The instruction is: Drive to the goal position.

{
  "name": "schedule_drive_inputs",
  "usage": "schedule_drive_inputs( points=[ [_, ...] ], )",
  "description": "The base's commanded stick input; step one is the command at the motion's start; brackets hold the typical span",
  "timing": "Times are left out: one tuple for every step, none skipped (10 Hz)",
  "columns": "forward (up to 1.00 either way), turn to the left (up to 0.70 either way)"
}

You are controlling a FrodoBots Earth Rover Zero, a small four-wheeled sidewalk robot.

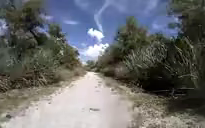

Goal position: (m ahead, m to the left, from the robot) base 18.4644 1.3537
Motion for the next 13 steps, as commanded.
schedule_drive_inputs(
  points=[
    [0.85,0.0],
    [0.85,0.0],
    [0.85,0.0],
    [0.85,0.0],
    [0.85,0.07],
    [0.85,0.3],
    [0.85,0.3],
    [0.85,0.17],
    [0.85,0.0],
    [0.85,0.0],
    [0.85,0.0],
    [0.85,0.0],
    [0.85,0.0]
  ],
)
